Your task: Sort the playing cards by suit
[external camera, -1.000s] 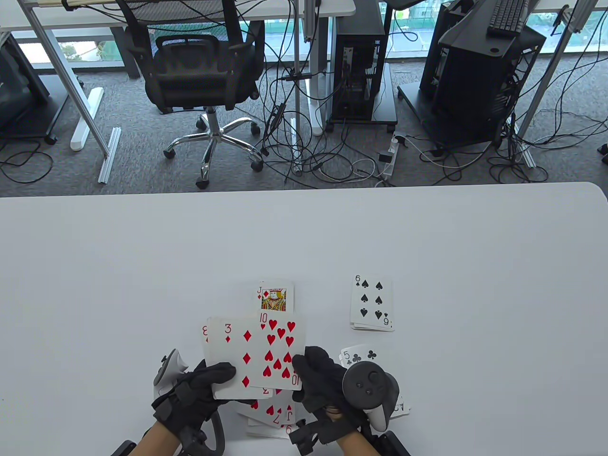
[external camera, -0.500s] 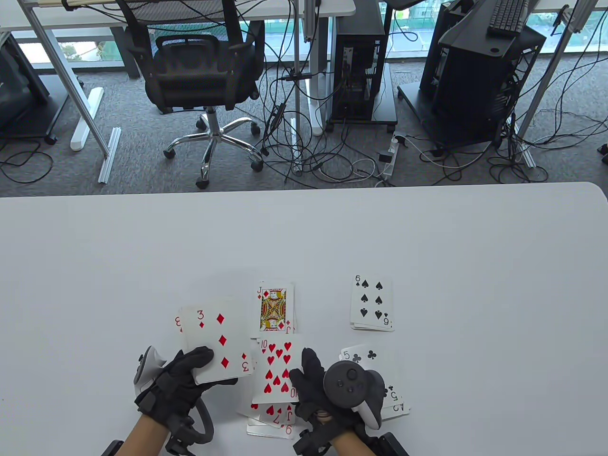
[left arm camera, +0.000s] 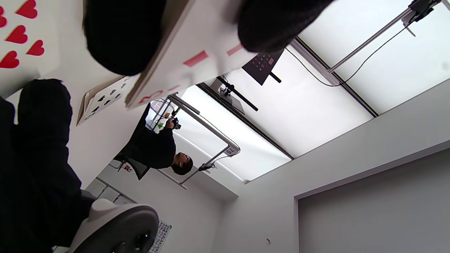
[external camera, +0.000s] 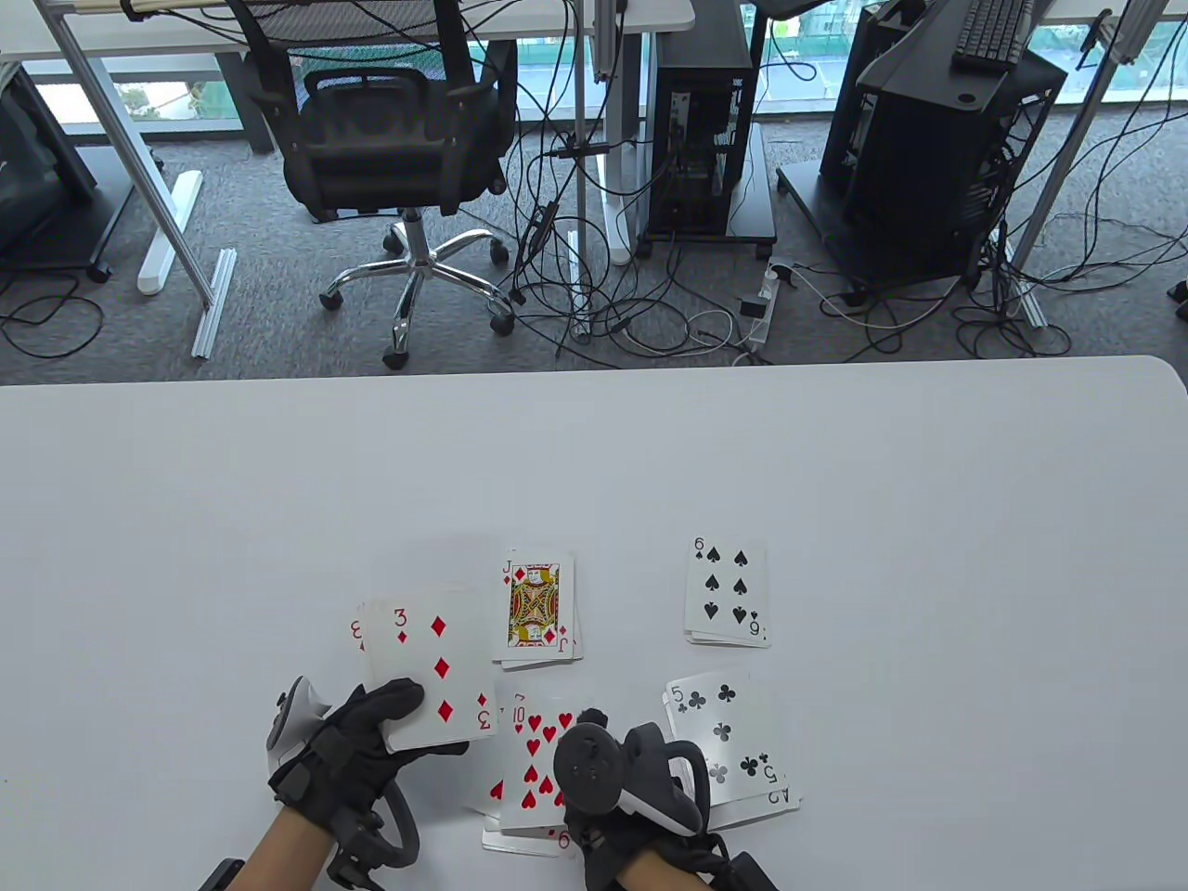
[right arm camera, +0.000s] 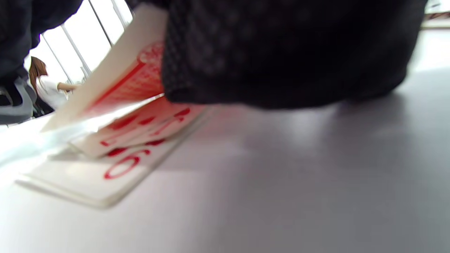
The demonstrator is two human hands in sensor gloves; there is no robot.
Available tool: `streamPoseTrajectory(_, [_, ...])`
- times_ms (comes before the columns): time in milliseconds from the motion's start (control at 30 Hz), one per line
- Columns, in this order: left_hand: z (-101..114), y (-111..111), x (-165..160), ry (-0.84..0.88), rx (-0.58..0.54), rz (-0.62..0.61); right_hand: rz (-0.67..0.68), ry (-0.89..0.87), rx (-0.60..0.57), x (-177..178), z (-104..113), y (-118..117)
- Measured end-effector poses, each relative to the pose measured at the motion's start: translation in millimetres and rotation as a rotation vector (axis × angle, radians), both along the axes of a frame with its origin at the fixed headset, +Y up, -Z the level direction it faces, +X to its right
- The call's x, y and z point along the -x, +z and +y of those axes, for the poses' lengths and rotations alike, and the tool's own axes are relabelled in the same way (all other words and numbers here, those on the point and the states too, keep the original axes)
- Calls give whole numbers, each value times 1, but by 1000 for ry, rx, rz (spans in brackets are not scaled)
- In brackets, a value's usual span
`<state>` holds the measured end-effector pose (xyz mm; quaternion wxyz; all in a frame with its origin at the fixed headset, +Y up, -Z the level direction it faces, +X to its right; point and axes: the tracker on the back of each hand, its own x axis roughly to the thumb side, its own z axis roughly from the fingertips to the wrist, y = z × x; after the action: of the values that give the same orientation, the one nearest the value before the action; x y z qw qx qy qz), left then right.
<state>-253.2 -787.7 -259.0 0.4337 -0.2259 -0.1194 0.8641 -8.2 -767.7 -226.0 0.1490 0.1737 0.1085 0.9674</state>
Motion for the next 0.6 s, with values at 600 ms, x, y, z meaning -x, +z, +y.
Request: streamPoseTrajectory(600, [2,7,-18,-9,2,-93,45,-555,-206,-14,33,6])
